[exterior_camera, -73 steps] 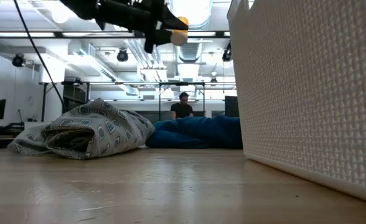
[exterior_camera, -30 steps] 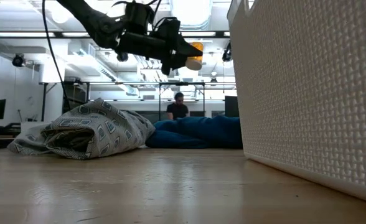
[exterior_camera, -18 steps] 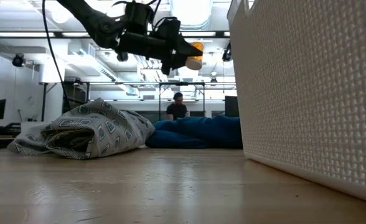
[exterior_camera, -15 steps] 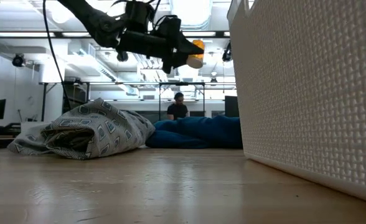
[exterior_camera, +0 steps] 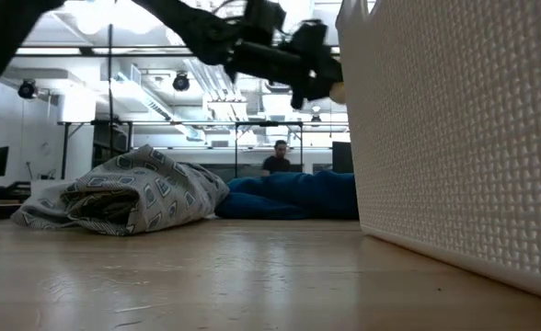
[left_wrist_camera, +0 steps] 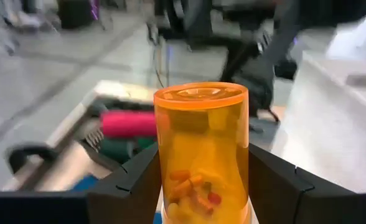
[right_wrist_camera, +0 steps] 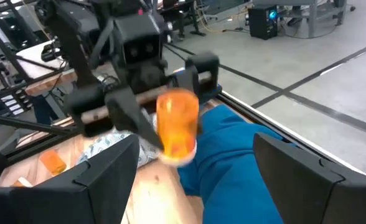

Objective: Pick & place medical supplies in basket/bin
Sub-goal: Put the top orange pill bottle into the transparent bin

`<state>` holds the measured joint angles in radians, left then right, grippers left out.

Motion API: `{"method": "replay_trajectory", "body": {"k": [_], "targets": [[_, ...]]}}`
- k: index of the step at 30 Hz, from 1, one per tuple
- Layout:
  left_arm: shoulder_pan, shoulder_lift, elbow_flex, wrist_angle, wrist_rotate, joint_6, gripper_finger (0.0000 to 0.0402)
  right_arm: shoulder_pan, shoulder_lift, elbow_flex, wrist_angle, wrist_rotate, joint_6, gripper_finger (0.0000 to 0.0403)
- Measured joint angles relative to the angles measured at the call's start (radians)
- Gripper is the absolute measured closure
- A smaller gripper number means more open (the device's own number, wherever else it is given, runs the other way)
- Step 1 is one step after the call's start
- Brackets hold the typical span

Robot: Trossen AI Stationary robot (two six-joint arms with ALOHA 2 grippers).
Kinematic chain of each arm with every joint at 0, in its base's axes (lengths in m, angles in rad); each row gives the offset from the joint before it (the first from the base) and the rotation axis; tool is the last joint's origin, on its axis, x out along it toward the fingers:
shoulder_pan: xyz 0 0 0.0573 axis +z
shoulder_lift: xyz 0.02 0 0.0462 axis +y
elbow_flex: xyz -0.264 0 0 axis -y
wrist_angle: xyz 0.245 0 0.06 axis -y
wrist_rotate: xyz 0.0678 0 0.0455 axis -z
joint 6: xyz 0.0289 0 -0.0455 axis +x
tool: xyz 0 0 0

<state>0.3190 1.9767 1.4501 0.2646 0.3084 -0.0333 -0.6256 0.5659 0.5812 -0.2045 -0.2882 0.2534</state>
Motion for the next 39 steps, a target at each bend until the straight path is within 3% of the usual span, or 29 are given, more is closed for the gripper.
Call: {"method": "replay_trajectory", "body": {"k": [11, 29, 39], "targets": [[-0.063, 0.217, 0.228, -0.036, 0.059, -0.055, 0.0196, 0.000, 0.001, 0.000, 0.000, 0.000, 0.000, 0.0092], [-0.129, 0.430, 0.407, 0.032, 0.032, -0.156, 0.0196, 0.000, 0.001, 0.000, 0.000, 0.000, 0.000, 0.0092], [-0.145, 0.475, 0.410, 0.010, 0.032, -0.211, 0.0196, -0.001, 0.001, 0.000, 0.000, 0.000, 0.000, 0.0092]]}}
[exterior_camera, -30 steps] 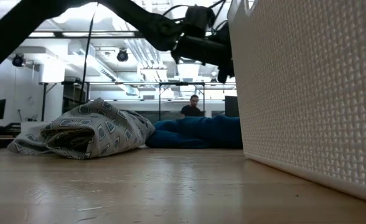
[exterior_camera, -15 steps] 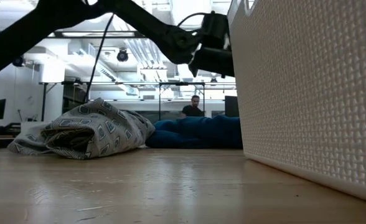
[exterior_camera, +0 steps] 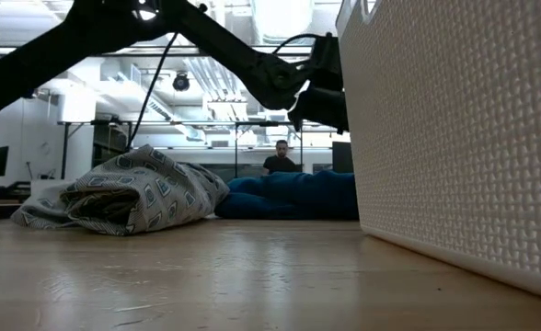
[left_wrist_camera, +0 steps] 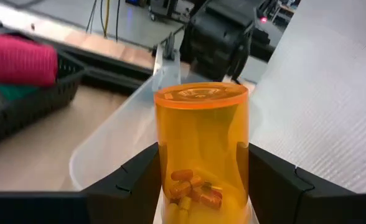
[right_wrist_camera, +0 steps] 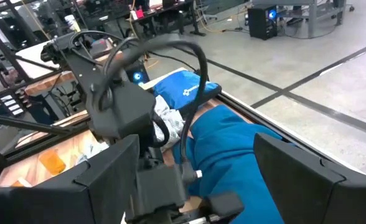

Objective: Pick & place medical supplies in basket/bin
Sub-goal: Put the top orange pill bottle into the transparent bin

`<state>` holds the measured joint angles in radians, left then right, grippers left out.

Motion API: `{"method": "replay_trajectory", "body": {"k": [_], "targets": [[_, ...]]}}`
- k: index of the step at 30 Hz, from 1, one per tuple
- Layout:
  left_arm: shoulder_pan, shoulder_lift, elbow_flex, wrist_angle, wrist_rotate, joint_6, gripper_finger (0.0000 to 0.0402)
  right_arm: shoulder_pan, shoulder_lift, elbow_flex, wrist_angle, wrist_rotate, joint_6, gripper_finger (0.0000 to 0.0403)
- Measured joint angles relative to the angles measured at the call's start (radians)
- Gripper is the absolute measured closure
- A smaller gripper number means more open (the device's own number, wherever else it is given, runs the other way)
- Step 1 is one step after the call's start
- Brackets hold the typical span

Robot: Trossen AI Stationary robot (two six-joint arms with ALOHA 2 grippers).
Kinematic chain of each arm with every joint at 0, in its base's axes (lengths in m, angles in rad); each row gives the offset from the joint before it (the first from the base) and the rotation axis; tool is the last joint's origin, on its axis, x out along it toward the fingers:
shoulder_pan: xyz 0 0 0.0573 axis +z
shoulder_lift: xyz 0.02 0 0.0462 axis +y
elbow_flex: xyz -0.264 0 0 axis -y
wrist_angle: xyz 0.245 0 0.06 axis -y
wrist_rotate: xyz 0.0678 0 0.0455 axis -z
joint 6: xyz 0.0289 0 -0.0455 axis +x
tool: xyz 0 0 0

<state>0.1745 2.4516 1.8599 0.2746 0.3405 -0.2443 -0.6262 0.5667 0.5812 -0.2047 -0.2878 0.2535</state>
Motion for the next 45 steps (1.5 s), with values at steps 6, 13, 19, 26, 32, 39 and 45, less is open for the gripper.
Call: {"method": "replay_trajectory", "body": {"k": [6, 13, 19, 26, 32, 39, 45], "targets": [[-0.002, 0.001, -0.001, -0.043, 0.001, 0.001, 0.0196, 0.000, 0.000, 0.000, 0.000, 0.000, 0.000, 0.0092], [-0.024, 0.000, -0.002, -0.063, 0.000, 0.081, 0.0196, 0.000, 0.000, 0.000, 0.000, 0.000, 0.000, 0.0092], [-0.036, 0.000, -0.002, -0.111, -0.012, 0.092, 0.0196, 0.000, 0.000, 0.000, 0.000, 0.000, 0.000, 0.0092], [-0.036, 0.000, -0.002, -0.116, -0.014, 0.091, 0.0196, 0.000, 0.000, 0.000, 0.000, 0.000, 0.000, 0.0092], [-0.035, 0.000, -0.002, -0.116, -0.014, 0.087, 0.0196, 0.000, 0.000, 0.000, 0.000, 0.000, 0.000, 0.0092], [-0.035, 0.000, -0.002, -0.121, -0.014, 0.087, 0.0196, 0.000, 0.000, 0.000, 0.000, 0.000, 0.000, 0.0092], [-0.032, 0.000, -0.002, -0.122, -0.014, 0.074, 0.0188, 0.000, 0.000, 0.000, 0.000, 0.000, 0.000, 0.0092]]}}
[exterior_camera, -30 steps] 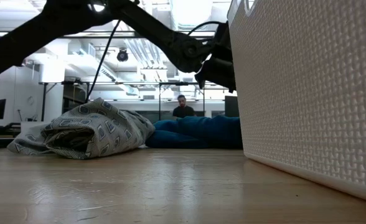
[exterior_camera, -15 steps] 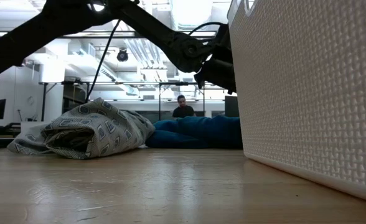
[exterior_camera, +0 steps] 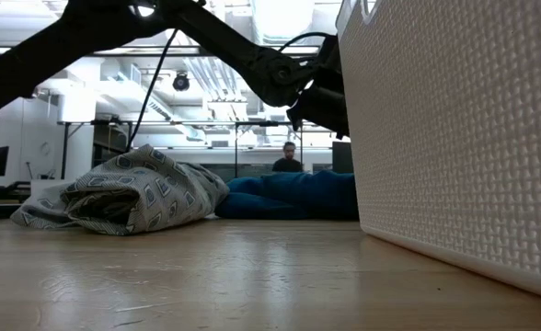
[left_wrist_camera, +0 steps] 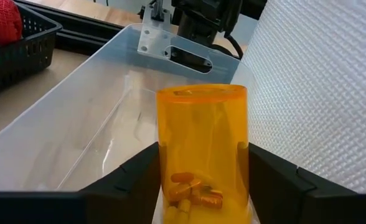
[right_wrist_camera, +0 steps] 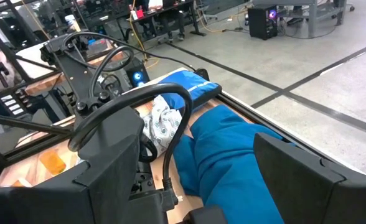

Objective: Pick & place medical supplies in basket/bin
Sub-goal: Put the top orange pill bottle into the transparent bin

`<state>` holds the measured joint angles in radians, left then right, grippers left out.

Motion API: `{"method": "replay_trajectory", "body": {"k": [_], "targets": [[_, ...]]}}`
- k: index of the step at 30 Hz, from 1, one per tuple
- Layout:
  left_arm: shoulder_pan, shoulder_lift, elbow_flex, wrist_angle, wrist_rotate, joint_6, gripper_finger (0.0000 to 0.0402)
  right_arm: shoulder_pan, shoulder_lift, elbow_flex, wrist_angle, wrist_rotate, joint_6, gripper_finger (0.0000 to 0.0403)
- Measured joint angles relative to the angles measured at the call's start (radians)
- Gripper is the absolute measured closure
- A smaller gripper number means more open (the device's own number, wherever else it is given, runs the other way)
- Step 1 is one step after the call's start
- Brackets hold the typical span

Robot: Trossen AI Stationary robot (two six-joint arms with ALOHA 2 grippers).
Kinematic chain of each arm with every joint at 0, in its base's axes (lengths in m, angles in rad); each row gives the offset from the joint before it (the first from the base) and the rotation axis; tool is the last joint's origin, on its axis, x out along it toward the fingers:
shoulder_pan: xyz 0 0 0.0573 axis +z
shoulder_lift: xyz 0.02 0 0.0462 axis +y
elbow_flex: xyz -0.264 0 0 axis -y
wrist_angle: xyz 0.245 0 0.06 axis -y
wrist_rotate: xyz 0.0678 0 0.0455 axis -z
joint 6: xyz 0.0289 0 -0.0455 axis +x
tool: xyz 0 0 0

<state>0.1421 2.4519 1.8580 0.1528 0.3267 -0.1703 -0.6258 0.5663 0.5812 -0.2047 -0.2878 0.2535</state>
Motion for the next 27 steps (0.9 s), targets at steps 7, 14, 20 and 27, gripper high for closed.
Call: {"method": "replay_trajectory", "body": {"k": [7, 14, 20, 27], "targets": [[0.002, -0.001, 0.000, 0.000, 0.003, -0.013, 0.0140, 0.000, 0.000, 0.000, 0.000, 0.000, 0.000, 0.0092], [0.003, -0.001, 0.000, -0.005, 0.002, -0.010, 0.0094, 0.000, 0.000, 0.000, 0.000, 0.000, 0.000, 0.0092], [0.003, -0.002, 0.001, -0.012, -0.001, -0.010, 0.0085, 0.000, 0.000, 0.000, 0.000, 0.000, 0.000, 0.0092], [0.006, -0.003, 0.001, -0.014, -0.006, -0.012, 0.0089, 0.000, 0.000, 0.000, 0.000, 0.000, 0.000, 0.0092]]}}
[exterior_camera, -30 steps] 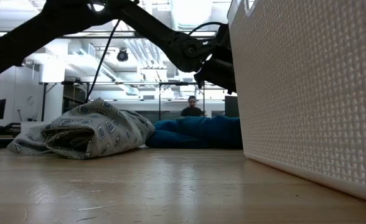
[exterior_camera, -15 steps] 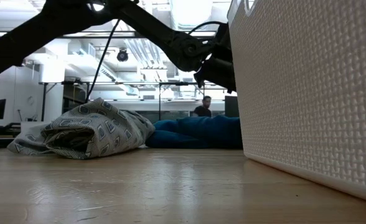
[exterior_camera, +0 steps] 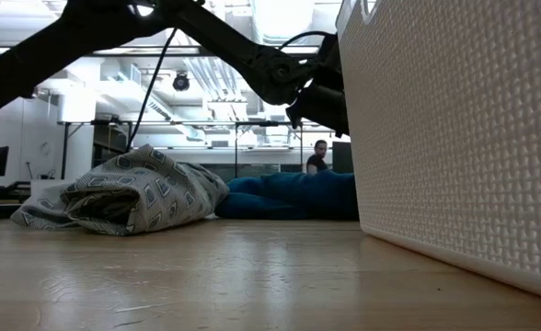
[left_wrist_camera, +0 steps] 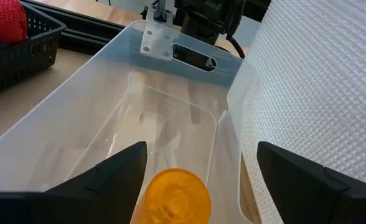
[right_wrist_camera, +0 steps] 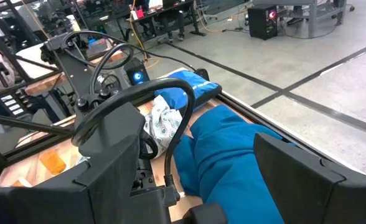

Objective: Pick & place medical supplies in basket/bin
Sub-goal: Put the top orange pill bottle into the transparent bin

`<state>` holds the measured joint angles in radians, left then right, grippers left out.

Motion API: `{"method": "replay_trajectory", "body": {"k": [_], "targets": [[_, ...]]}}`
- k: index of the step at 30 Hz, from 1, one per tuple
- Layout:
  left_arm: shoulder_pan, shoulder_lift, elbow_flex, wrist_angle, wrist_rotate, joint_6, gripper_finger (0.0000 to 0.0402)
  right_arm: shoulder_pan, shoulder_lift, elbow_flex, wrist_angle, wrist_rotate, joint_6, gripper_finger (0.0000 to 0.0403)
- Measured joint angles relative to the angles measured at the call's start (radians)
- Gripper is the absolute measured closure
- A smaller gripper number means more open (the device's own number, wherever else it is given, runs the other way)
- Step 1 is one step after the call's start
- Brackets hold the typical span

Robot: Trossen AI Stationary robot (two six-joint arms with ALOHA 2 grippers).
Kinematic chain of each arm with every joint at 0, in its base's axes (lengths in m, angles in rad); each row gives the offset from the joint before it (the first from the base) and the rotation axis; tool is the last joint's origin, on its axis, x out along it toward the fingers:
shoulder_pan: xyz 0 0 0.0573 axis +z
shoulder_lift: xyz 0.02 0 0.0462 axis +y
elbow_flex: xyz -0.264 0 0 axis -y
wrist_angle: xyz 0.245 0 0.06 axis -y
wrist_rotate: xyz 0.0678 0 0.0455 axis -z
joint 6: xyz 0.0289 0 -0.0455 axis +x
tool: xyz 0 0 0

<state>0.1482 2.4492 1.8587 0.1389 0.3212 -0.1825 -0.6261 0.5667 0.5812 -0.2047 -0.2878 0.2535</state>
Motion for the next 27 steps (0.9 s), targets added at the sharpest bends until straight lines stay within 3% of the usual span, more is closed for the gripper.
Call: {"method": "replay_trajectory", "body": {"k": [27], "targets": [[0.040, -0.077, 0.000, -0.005, -0.007, -0.035, 0.0089, 0.000, 0.000, 0.000, 0.000, 0.000, 0.000, 0.0092]]}}
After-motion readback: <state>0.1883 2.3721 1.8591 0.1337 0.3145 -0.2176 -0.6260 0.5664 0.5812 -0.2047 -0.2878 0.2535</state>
